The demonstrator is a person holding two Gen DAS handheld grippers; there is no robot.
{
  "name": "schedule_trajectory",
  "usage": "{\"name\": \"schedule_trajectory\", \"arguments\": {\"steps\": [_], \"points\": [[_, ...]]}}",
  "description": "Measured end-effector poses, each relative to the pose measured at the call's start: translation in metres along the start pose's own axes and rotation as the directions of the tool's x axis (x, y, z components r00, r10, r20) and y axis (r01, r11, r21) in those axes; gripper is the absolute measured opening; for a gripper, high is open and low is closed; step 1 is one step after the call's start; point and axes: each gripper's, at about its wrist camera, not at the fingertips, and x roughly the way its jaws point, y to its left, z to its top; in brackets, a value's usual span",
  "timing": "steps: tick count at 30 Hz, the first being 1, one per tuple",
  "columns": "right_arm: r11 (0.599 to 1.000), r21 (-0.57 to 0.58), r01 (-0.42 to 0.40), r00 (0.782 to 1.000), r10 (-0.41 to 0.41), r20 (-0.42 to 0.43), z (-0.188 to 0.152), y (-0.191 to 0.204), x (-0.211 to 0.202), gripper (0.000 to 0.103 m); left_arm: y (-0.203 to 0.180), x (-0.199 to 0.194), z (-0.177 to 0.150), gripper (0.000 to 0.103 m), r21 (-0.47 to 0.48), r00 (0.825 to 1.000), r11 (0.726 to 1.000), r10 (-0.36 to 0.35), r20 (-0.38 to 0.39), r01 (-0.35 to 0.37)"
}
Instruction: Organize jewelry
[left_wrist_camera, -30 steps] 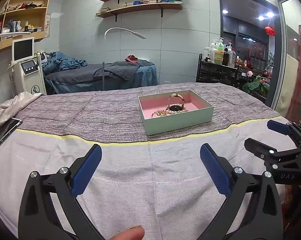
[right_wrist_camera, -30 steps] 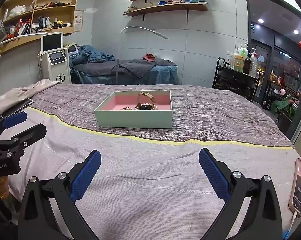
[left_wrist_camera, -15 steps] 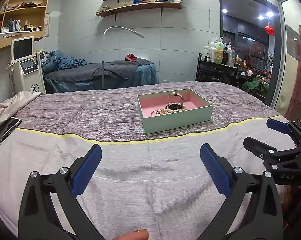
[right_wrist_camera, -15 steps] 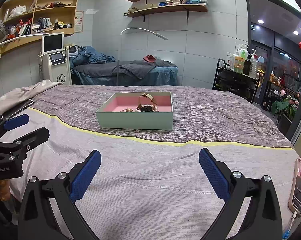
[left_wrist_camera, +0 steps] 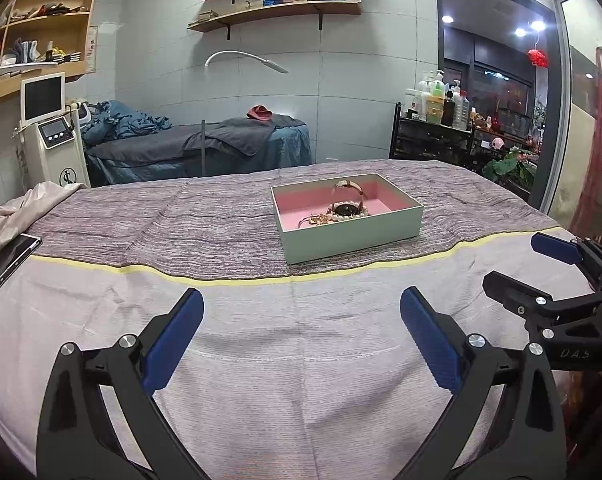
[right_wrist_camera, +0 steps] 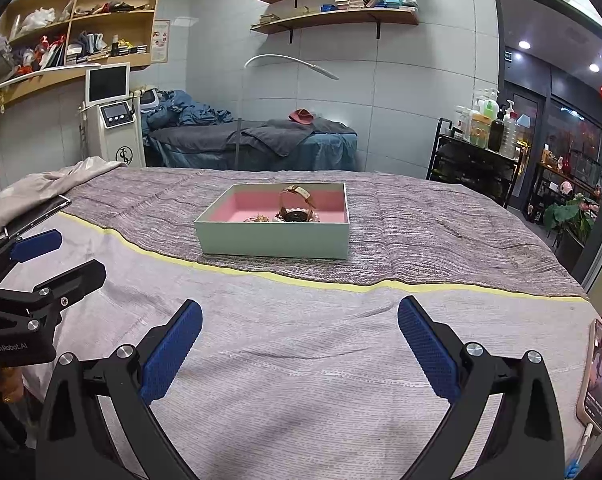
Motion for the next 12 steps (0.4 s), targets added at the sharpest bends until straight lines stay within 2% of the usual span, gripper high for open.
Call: {"name": "schedule_trajectory", "arguments": {"steps": [12], "points": [[1.0,-0.003,-0.006,1.0,0.006,-0.007,-0.0005,0.0013,0.0005,0.096,0.0043,0.0026,0.0012,0.097,-0.013,1.0,1.0,0.024,-0.009,-0.024]]}}
